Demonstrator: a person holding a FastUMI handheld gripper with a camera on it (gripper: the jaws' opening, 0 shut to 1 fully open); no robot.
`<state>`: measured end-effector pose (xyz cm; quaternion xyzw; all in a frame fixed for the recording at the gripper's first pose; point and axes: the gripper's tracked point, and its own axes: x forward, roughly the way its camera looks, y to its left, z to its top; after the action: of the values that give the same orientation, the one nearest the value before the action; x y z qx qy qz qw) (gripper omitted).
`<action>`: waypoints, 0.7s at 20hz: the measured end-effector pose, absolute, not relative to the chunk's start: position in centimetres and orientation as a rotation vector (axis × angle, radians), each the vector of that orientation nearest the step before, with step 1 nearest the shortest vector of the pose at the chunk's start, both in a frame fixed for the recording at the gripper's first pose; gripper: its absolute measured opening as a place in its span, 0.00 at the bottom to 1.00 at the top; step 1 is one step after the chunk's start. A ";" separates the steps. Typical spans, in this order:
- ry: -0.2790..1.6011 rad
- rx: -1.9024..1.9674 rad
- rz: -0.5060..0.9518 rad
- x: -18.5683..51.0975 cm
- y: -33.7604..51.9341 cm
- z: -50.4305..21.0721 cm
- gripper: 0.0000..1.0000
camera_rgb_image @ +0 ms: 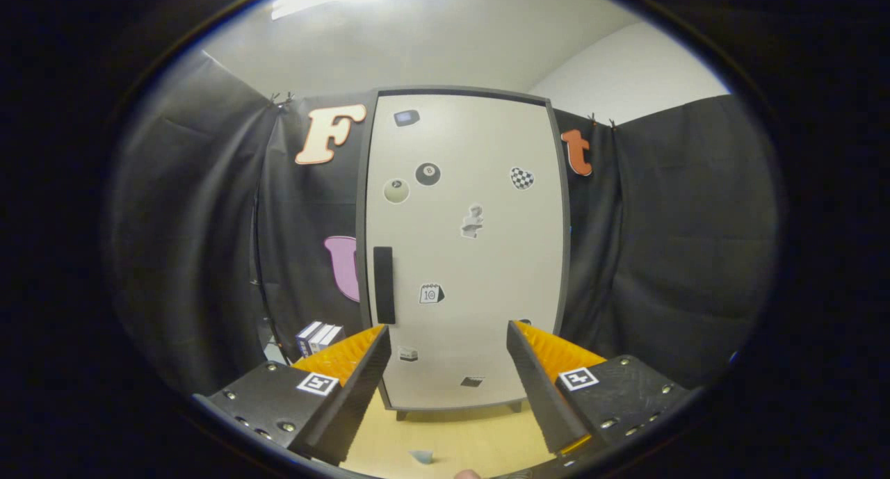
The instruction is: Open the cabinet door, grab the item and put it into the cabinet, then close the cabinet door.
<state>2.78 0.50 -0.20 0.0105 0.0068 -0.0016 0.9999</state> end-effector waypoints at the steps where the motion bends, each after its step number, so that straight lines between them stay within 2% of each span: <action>1: 0.018 0.017 -0.007 3.0 0.6 -0.3 0.99; 14: 0.053 0.004 0.070 10.7 6.2 -1.6 0.99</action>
<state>10.72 6.23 -1.63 0.0021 0.0265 0.0350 0.9990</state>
